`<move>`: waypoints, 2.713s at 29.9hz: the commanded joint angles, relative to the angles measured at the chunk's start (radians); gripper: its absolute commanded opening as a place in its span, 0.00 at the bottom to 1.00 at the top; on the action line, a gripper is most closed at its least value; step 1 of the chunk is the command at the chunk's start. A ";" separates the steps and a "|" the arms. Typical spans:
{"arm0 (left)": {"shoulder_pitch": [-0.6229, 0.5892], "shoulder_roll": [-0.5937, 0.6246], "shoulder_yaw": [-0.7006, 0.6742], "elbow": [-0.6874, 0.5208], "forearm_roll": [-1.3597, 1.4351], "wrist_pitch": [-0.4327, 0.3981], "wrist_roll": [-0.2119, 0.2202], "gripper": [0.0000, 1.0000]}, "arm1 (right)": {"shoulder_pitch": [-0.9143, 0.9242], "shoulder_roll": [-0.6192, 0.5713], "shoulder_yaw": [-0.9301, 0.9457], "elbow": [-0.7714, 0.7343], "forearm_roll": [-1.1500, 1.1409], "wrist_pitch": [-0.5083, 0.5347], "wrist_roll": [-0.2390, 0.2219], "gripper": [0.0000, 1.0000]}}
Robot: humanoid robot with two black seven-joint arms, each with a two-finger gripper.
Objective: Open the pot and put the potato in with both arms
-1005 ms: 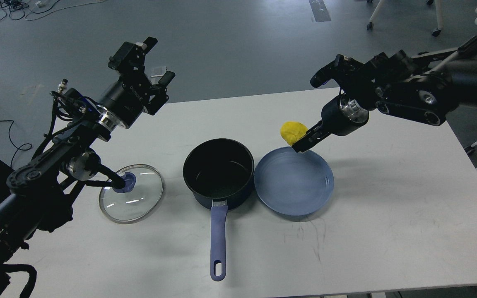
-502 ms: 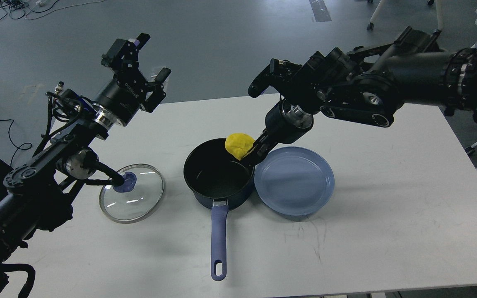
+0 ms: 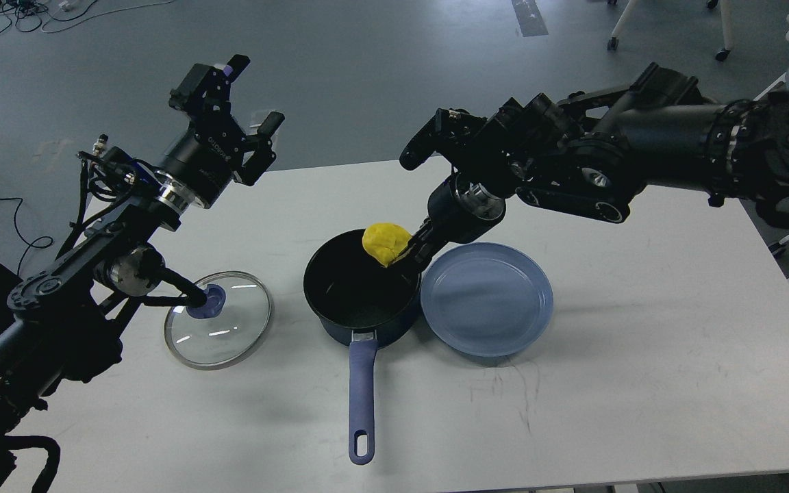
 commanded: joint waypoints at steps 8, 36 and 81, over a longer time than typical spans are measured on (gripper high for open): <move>-0.001 0.005 0.000 -0.002 0.000 0.000 0.000 0.98 | -0.041 0.000 0.001 -0.005 0.053 -0.034 0.000 0.43; -0.001 0.005 0.000 -0.002 0.000 0.000 0.000 0.98 | -0.061 0.000 0.001 -0.019 0.068 -0.059 0.000 0.88; 0.001 -0.046 0.021 -0.035 0.031 -0.029 0.011 0.98 | -0.815 -0.518 0.986 0.059 0.867 -0.068 0.000 0.98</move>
